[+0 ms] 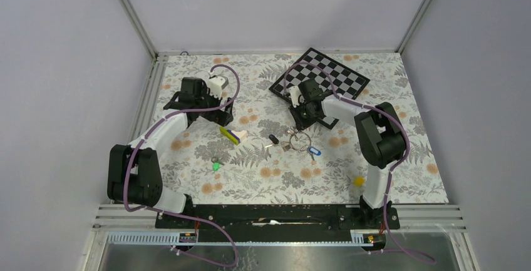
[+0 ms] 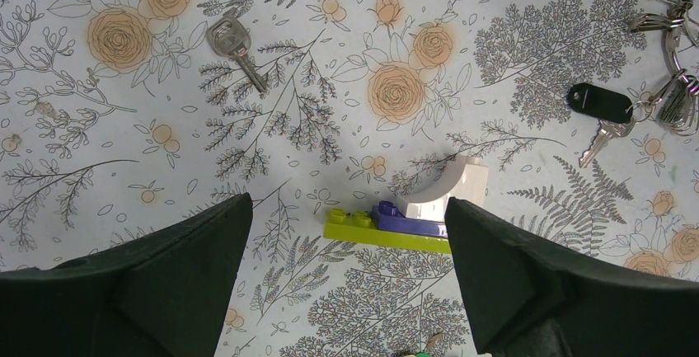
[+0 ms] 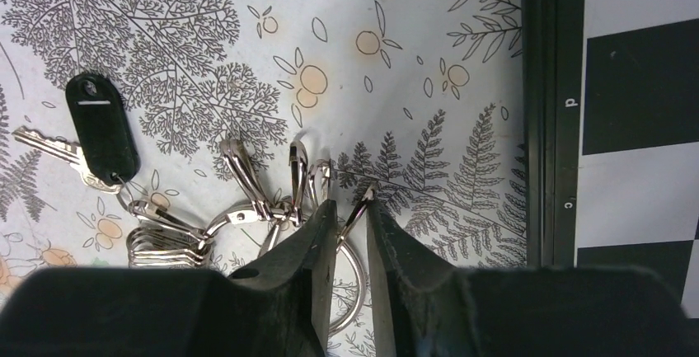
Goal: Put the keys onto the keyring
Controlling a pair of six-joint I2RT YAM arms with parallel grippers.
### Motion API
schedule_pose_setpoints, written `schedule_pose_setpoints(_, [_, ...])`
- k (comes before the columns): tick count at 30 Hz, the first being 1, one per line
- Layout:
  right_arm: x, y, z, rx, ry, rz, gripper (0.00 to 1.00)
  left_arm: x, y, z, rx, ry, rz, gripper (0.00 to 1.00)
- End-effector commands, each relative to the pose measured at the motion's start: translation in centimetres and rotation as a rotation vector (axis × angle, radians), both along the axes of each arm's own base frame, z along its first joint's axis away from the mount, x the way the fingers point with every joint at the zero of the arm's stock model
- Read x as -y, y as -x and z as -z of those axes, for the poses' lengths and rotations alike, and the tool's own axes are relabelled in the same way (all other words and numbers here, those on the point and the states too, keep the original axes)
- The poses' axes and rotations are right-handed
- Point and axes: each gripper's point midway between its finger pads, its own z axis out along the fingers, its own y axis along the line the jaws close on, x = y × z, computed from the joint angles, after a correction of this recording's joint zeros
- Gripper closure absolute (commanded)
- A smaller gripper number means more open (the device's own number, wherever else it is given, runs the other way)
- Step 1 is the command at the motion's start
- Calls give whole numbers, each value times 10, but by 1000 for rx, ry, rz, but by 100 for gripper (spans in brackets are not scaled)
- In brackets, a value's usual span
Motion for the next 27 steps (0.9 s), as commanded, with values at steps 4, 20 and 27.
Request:
schedule_pose_setpoints(4, [2,6,10,14,81,1,77,4,-8,-10,50,13,9,1])
schedule_pose_setpoints(20, [-4,-7,-27,124,44,-78,99,14,-3,-12,47,71,39,1])
schedule_pose_setpoints(27, [-30,2,-69,168,-137,-207,100,36,3,-26,47,172,141,7])
